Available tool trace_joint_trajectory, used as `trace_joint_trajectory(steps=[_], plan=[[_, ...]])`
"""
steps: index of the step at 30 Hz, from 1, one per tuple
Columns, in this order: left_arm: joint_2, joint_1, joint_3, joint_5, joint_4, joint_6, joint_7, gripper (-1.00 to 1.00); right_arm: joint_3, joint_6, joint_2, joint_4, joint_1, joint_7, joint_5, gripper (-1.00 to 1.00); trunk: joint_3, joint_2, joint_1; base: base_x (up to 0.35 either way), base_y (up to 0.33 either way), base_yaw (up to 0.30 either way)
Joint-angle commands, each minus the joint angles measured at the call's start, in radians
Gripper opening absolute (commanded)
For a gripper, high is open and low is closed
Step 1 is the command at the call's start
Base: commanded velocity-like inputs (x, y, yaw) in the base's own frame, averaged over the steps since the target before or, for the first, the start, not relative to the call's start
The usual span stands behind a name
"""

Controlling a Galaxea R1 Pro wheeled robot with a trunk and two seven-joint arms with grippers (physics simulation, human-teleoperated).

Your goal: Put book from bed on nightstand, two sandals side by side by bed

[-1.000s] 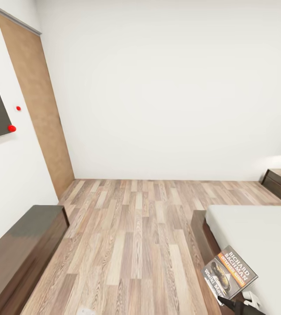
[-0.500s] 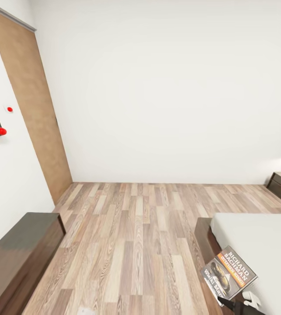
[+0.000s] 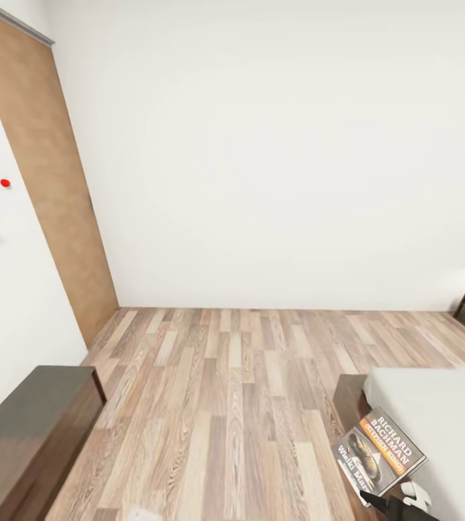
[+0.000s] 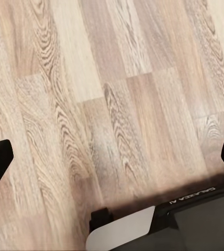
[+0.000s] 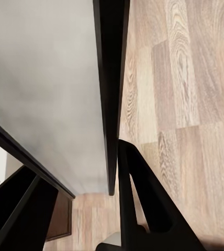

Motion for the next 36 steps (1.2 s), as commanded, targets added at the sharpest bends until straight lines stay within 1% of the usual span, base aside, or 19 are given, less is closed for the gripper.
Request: trace_joint_trajectory(steps=[1,18,36], plan=[[0.0,-0.001,0.009,-0.01,0.001,-0.003,-0.004,1.0,0.003,0.009,0.0,-0.001,-0.001,0.003,-0.012,-1.0,-0.002,-0.002,0.001,0.313,0.112,0.0],[0.0,-0.001,0.009,-0.01,0.001,-0.004,-0.004,1.0,0.002,0.009,0.0,-0.001,-0.001,0.004,-0.012,-1.0,-0.002,-0.002,0.001,0.313,0.097,0.0],[0.0,-0.001,0.009,-0.01,0.001,-0.003,-0.003,1.0,0.001,0.009,0.0,-0.001,-0.001,0.006,-0.012,-1.0,-0.002,-0.002,0.001,0.328,0.007,-0.003]])
